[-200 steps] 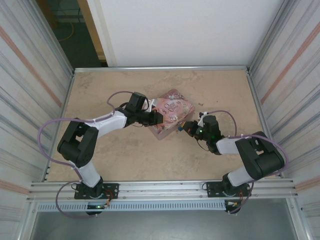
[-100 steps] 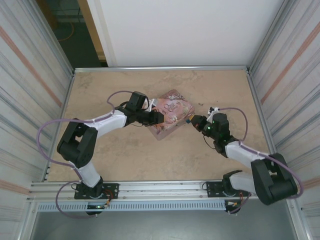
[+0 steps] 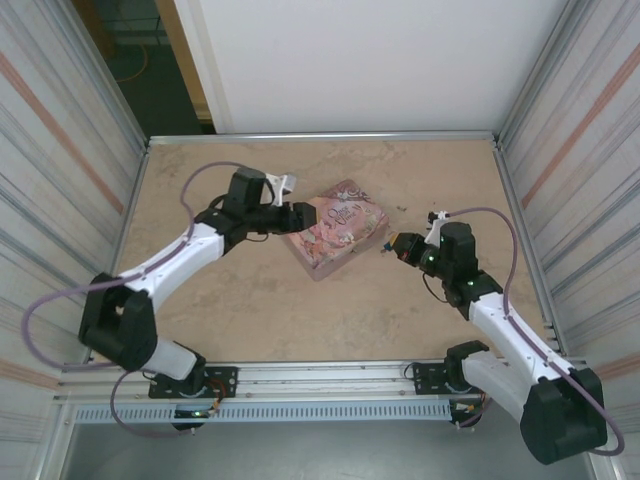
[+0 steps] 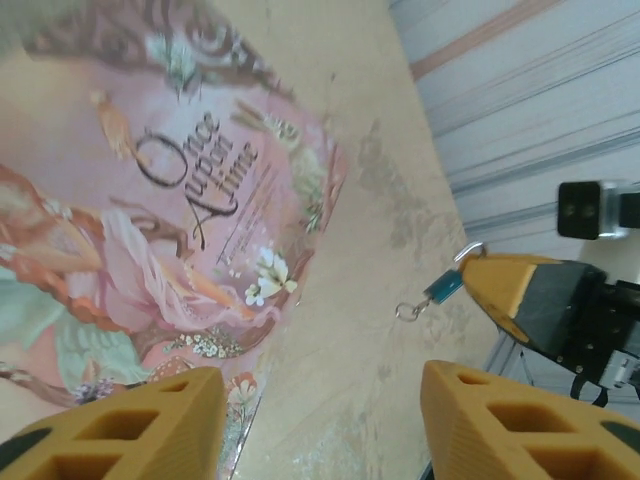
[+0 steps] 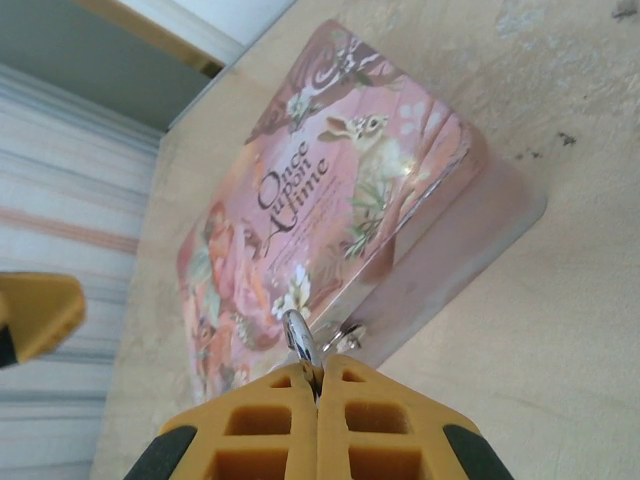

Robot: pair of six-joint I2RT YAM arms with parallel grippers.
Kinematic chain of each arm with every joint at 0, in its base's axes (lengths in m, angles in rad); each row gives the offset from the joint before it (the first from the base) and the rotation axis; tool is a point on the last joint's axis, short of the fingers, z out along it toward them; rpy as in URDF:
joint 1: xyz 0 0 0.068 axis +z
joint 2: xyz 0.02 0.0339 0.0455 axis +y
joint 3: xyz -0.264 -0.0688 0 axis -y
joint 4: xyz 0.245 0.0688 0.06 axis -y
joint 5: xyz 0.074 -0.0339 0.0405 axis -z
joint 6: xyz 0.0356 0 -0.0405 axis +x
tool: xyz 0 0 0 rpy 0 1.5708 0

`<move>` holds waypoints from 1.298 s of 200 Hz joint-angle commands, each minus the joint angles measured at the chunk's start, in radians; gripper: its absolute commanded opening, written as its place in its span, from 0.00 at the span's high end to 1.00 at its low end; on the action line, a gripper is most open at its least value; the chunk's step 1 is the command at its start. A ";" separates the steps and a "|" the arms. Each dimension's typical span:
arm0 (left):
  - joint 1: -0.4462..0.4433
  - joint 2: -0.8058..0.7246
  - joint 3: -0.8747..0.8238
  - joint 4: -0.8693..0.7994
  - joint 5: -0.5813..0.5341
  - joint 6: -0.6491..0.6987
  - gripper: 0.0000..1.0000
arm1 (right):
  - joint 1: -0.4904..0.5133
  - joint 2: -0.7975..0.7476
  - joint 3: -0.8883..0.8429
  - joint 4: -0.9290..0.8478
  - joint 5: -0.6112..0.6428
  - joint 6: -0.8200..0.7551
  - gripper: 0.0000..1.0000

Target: Unlock the padlock with the key

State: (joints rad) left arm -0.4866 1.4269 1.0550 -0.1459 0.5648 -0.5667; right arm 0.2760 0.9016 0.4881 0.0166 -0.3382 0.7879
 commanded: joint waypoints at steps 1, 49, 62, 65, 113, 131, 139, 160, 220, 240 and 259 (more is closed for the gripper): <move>0.016 -0.110 -0.057 0.006 -0.060 0.061 0.40 | -0.002 -0.027 0.052 -0.169 -0.055 -0.055 1.00; 0.046 -0.297 -0.135 -0.024 -0.120 0.143 0.30 | 0.010 0.003 0.172 -0.432 -0.144 -0.059 1.00; 0.048 -0.352 -0.160 -0.022 -0.137 0.151 0.28 | 0.022 0.007 0.191 -0.476 -0.147 -0.056 1.00; 0.049 -0.364 -0.166 -0.020 -0.141 0.152 0.28 | 0.024 0.006 0.194 -0.481 -0.147 -0.056 1.00; 0.051 -0.570 -0.229 -0.042 -0.215 0.191 0.18 | 0.132 0.009 0.219 -0.523 -0.087 -0.029 1.00; 0.052 -0.635 -0.247 -0.069 -0.246 0.206 0.15 | 0.187 0.022 0.229 -0.541 -0.051 -0.020 1.00; 0.052 -0.661 -0.259 -0.076 -0.258 0.212 0.13 | 0.212 0.029 0.234 -0.548 -0.038 -0.014 1.00; 0.056 -0.725 -0.298 -0.080 -0.288 0.213 0.09 | 0.269 0.047 0.242 -0.554 -0.007 0.002 1.00; 0.061 -0.852 -0.378 -0.126 -0.376 0.226 0.02 | 0.383 0.122 0.263 -0.566 0.048 0.017 1.00; 0.062 -0.877 -0.393 -0.145 -0.393 0.234 0.02 | 0.412 0.159 0.265 -0.555 0.055 0.019 1.00; 0.062 -0.897 -0.406 -0.159 -0.423 0.236 0.02 | 0.430 0.204 0.267 -0.543 0.050 0.012 1.00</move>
State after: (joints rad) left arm -0.4309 0.5587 0.6685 -0.2810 0.1989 -0.3592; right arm 0.6846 1.0645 0.7231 -0.5266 -0.3065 0.7815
